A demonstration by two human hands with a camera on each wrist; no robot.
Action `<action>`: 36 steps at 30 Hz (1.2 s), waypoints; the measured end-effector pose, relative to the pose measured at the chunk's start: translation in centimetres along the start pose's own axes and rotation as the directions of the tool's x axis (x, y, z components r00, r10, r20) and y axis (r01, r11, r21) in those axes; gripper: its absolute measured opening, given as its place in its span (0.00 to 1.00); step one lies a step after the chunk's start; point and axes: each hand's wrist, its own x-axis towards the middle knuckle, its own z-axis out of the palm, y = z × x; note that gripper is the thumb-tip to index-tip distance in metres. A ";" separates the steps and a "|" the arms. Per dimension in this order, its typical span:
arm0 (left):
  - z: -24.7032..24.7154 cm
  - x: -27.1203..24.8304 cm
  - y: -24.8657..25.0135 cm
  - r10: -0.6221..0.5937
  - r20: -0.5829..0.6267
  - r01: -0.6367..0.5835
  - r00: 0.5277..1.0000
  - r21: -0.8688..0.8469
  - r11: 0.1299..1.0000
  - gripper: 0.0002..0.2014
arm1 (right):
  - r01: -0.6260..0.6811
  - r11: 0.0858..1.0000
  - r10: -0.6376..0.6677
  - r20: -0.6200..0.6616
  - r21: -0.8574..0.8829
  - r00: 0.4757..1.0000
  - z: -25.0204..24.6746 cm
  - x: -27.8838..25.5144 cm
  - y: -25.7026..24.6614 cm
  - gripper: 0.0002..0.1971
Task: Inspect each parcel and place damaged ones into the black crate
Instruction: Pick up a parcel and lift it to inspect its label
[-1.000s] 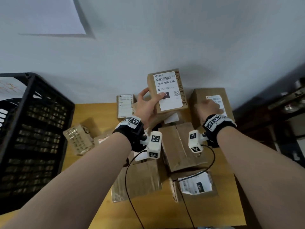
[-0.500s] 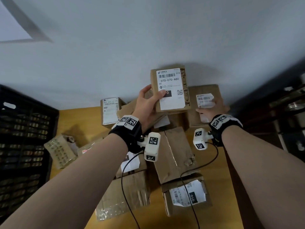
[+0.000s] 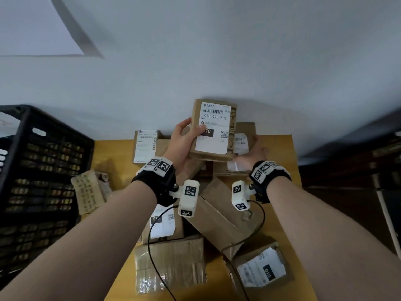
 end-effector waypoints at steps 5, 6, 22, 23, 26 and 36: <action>-3.8 -0.3 0.8 0.046 -0.073 -0.043 0.996 0.048 0.998 0.38 | 0.051 0.999 -0.053 0.146 0.017 0.988 4.3 -1.8 -2.5 0.57; -4.5 -0.4 1.0 0.048 -0.091 -0.043 0.995 0.054 0.998 0.40 | 0.053 0.998 -0.057 0.168 0.030 0.984 5.1 -2.1 -3.0 0.56; 1.4 0.0 -0.5 0.009 -0.054 -0.008 0.999 0.014 1.000 0.32 | 0.094 0.857 -0.242 0.234 0.507 0.942 0.0 -3.9 -1.4 0.43; 2.6 0.2 -0.9 0.008 -0.048 -0.007 0.999 0.020 1.000 0.34 | 0.064 0.824 -0.244 0.251 0.563 0.937 -0.9 -3.7 -0.8 0.41; 6.0 1.6 -2.4 -0.022 -0.029 0.025 0.999 0.106 0.994 0.48 | -0.027 0.749 -0.194 0.258 0.662 0.947 -3.6 -3.1 1.0 0.33; 9.8 3.8 -3.9 0.040 -0.052 -0.018 0.998 0.362 0.932 0.22 | -0.139 0.789 0.158 0.020 0.599 0.987 -8.1 3.1 7.1 0.18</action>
